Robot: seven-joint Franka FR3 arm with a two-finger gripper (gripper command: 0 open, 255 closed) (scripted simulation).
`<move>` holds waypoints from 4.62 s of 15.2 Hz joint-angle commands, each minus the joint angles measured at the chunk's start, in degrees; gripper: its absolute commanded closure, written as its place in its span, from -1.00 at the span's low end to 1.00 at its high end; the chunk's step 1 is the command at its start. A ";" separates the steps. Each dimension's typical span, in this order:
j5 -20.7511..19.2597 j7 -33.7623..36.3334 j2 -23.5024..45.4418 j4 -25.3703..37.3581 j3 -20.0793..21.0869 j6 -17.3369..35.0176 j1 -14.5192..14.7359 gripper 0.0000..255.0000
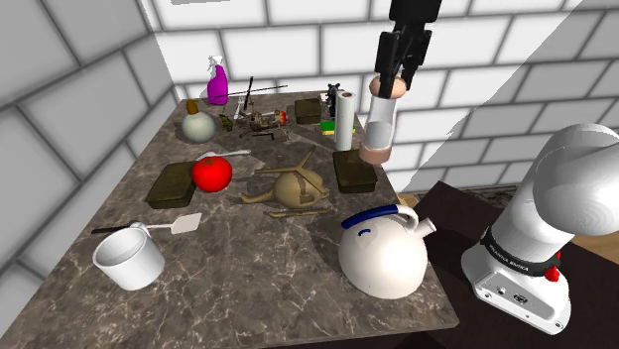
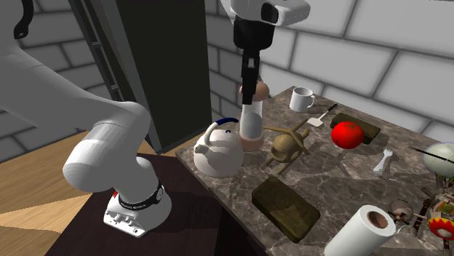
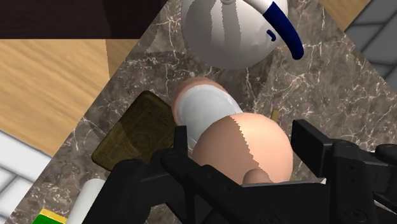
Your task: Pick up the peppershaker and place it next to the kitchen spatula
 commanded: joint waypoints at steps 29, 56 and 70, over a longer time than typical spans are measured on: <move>1.88 18.82 26.47 19.70 17.31 10.07 2.60 1.00; -22.18 43.27 74.93 57.09 23.96 18.13 18.74 1.00; -22.73 43.45 75.88 53.28 23.57 22.75 18.45 1.00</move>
